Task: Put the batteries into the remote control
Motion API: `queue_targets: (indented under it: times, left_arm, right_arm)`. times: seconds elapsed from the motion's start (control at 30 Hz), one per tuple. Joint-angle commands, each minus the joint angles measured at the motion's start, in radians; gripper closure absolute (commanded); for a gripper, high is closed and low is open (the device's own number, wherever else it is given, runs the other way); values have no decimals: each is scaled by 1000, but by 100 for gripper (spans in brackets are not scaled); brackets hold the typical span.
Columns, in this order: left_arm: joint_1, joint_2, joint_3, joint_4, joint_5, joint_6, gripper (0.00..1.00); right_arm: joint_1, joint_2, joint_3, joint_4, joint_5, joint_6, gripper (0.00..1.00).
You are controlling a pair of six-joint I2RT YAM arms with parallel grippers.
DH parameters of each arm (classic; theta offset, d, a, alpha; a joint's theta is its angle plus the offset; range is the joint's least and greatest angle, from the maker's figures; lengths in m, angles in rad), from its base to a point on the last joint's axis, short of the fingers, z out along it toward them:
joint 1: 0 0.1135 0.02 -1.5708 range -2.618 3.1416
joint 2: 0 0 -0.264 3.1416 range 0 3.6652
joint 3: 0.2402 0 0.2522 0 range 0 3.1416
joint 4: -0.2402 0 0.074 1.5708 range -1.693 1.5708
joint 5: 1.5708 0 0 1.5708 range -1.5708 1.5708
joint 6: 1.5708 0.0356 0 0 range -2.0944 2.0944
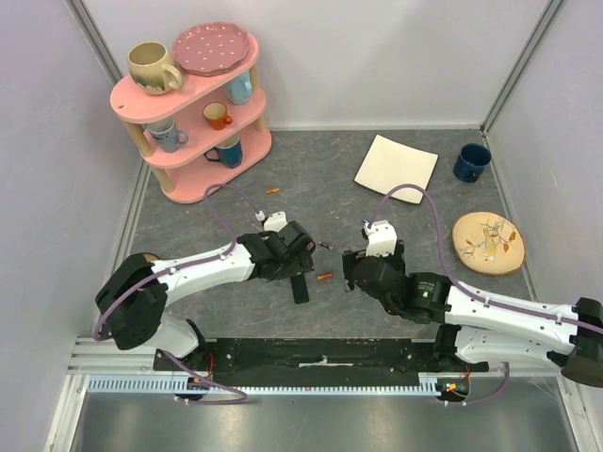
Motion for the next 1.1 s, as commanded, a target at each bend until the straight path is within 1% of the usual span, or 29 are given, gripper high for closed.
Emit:
queue_targets:
  times: [0.0, 0.07, 0.27, 0.5, 0.73, 1.0, 1.07]
  left_arm:
    - [-12, 54, 66, 3, -55, -51, 12]
    - [-13, 83, 81, -8, -68, -52, 14]
    - [-12, 175, 141, -72, -107, -71, 16]
    - [-10, 238, 175, -82, -127, -74, 22]
    - [-6, 300, 203, -83, -124, -72, 24]
    - [13, 312, 198, -59, -127, -60, 27]
    - [17, 312, 189, -42, -122, -39, 31]
  right_arm:
    - [-6, -31, -9, 26, 42, -1, 2]
    - [-7, -35, -8, 30, 41, 2, 2]
    - [-7, -38, 0, 38, 33, 5, 2]
    - [-7, -52, 3, 38, 30, -4, 2]
    - [-6, -60, 0, 38, 24, -2, 2]
    - [-9, -66, -8, 37, 21, 4, 2]
    - [-9, -64, -9, 38, 19, 5, 2]
